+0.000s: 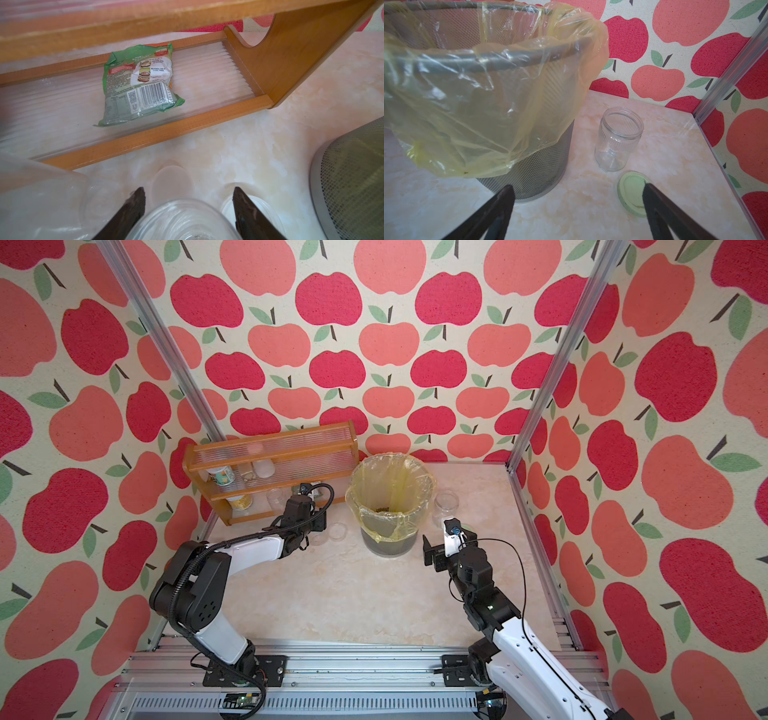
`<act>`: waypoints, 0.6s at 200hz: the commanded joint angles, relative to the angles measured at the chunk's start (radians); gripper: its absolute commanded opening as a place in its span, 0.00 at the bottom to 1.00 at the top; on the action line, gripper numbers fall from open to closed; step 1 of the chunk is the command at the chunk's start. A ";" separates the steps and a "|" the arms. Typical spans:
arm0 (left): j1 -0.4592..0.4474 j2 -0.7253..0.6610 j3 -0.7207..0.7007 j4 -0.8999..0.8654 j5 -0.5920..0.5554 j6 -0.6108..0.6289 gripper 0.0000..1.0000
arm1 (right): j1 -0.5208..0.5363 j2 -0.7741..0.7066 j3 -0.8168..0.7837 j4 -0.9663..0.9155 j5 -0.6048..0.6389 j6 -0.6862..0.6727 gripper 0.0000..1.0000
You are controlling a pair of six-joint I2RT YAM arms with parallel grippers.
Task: Empty moldy mung beans from jars
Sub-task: Place the jar at the center of the board.
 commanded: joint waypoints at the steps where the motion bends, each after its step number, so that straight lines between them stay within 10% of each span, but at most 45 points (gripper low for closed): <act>1: 0.004 0.051 0.029 0.006 0.014 0.007 0.67 | -0.008 0.017 -0.010 0.047 0.010 0.029 0.99; 120: -0.082 0.071 0.064 0.078 0.012 0.029 0.66 | -0.023 0.082 -0.008 0.092 0.000 0.033 0.99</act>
